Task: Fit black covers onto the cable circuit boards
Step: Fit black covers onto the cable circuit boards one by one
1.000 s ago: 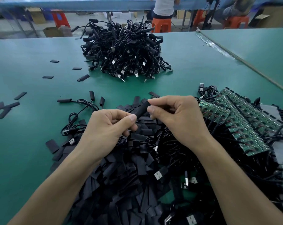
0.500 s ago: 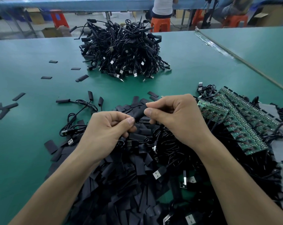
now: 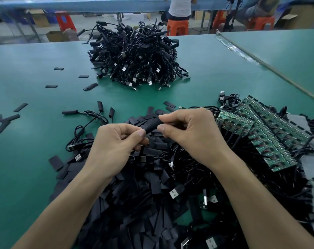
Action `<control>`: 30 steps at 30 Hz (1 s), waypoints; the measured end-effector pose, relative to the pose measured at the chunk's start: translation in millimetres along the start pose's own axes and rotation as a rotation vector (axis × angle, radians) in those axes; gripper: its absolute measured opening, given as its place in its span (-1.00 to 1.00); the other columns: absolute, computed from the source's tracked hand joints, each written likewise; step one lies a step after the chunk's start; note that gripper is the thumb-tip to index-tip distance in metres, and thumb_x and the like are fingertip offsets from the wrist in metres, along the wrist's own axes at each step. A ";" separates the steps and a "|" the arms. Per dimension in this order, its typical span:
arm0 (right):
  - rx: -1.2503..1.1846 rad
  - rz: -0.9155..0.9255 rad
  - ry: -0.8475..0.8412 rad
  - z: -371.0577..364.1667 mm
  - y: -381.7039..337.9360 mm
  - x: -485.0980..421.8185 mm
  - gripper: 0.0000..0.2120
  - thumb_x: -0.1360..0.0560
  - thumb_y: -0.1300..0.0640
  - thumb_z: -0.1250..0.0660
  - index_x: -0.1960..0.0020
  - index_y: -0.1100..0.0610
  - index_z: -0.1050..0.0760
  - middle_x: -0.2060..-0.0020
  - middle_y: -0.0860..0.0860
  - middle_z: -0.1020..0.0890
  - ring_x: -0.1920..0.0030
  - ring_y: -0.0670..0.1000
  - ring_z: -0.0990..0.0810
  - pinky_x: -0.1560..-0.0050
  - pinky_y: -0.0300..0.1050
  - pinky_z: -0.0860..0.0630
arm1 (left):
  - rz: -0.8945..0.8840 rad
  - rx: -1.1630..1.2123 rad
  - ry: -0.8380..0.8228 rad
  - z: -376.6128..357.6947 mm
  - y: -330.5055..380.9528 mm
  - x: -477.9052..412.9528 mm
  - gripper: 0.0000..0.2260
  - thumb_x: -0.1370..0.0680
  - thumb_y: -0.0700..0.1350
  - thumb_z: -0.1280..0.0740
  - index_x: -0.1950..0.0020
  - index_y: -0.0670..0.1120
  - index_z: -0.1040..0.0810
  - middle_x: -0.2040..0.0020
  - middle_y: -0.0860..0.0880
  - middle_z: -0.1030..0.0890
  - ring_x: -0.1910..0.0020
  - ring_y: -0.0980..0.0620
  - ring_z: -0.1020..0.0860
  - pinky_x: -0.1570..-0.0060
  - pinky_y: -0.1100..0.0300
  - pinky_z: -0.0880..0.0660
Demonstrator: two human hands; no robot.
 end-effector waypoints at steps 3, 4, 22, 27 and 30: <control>-0.011 -0.004 -0.013 -0.2 -0.1 -0.4 -0.80 -0.43 0.17 -0.55 -0.05 0.10 -0.71 0.29 -0.18 -0.69 0.26 -0.23 -0.66 0.13 -0.37 -0.53 | -0.009 -0.004 0.003 0.6 1.2 0.4 -0.89 -0.56 -0.18 -0.40 0.14 -0.07 -0.68 0.28 -0.02 -0.72 0.40 0.20 -0.57 0.32 0.40 -0.53; -0.020 -0.005 -0.012 0.4 0.0 -0.4 -0.81 -0.43 0.17 -0.55 -0.04 0.10 -0.71 0.30 -0.18 -0.69 0.27 -0.23 -0.65 0.13 -0.36 -0.53 | -0.011 -0.004 0.003 0.9 1.6 0.6 -0.90 -0.56 -0.18 -0.40 0.14 -0.07 -0.68 0.28 -0.02 -0.72 0.40 0.20 -0.56 0.33 0.40 -0.52; -0.433 -0.097 0.140 19.2 2.9 -4.2 -0.91 -0.49 0.26 -0.46 0.07 0.09 -0.64 0.31 0.02 -0.71 0.35 -0.07 -0.67 0.32 -0.31 -0.52 | -0.284 -0.360 -0.087 -5.0 14.9 5.3 -0.87 -0.45 0.14 -0.46 0.08 0.14 -0.65 0.12 0.20 -0.68 0.12 0.26 -0.63 0.11 0.40 -0.51; -0.405 -0.139 0.237 25.3 6.7 -3.0 -0.93 -0.51 0.23 -0.45 0.06 0.08 -0.63 0.31 0.03 -0.72 0.36 -0.05 -0.66 0.33 -0.25 -0.54 | -0.327 -0.428 -0.090 -9.4 13.7 6.0 -0.64 -0.47 0.35 -0.26 0.18 0.07 -0.56 0.33 0.11 -0.60 0.44 0.22 -0.44 0.41 0.33 -0.37; -0.195 -0.159 0.252 28.1 7.9 -2.0 -0.85 -0.51 0.15 -0.47 -0.07 0.01 -0.64 0.33 -0.07 -0.71 0.31 -0.11 -0.69 0.19 -0.22 -0.59 | -0.347 -0.425 0.071 5.9 17.1 2.4 -0.58 -0.54 0.37 -0.17 0.19 0.06 -0.55 0.40 0.03 -0.56 0.46 0.14 -0.42 0.44 0.30 -0.35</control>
Point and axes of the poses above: each hand's wrist, its own x-axis away from the middle knuckle, its own z-axis out of the back of the hand, y = z × x, the point moved 7 cm from there along -x, towards the middle knuckle
